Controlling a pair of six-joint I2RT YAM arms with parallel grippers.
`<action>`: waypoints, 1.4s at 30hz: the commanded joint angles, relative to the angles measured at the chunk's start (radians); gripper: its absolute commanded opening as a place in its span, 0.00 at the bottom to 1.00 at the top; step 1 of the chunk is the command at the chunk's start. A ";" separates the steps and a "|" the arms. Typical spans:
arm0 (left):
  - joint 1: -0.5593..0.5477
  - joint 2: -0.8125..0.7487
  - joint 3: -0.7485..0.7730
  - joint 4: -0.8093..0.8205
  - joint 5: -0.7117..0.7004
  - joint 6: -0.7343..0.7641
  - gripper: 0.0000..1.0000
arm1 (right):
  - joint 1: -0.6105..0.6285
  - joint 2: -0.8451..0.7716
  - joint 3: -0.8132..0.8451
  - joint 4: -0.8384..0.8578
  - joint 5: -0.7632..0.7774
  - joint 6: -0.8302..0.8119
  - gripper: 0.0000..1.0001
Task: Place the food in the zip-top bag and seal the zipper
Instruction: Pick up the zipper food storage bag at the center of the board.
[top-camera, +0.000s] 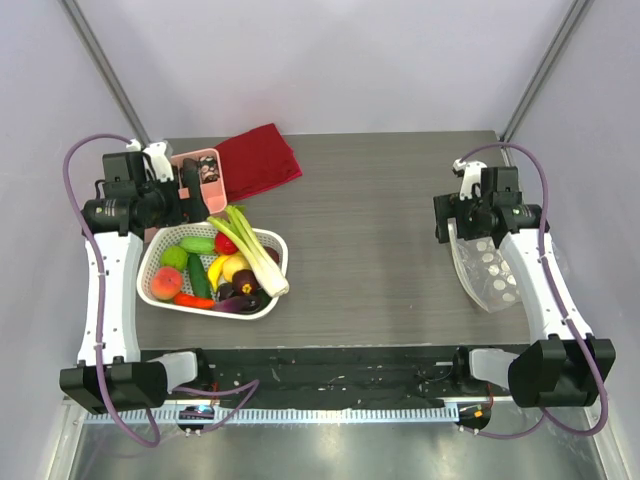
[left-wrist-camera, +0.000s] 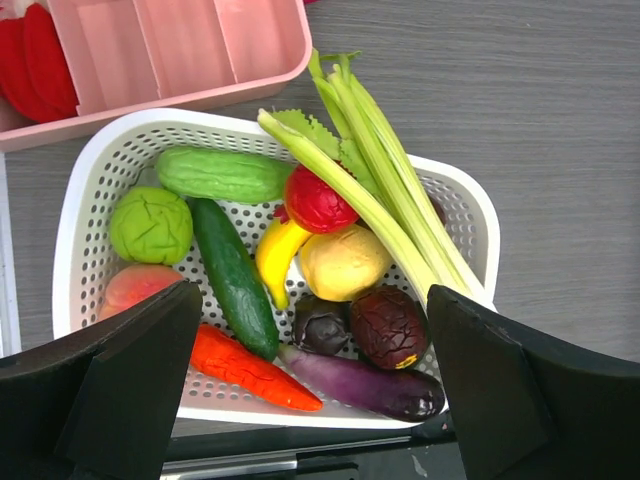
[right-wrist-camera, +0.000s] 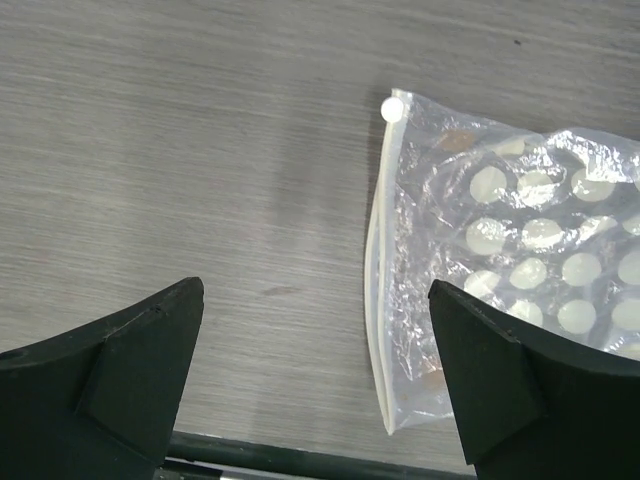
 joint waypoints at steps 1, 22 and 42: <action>0.002 -0.006 0.045 0.025 -0.055 -0.003 1.00 | 0.001 0.038 0.033 -0.059 0.072 -0.097 1.00; 0.002 -0.011 0.134 -0.027 0.129 0.055 1.00 | -0.259 0.409 0.088 -0.107 0.157 -0.470 1.00; 0.002 -0.028 0.058 0.009 0.203 0.054 1.00 | -0.278 0.634 0.016 0.090 0.060 -0.470 0.26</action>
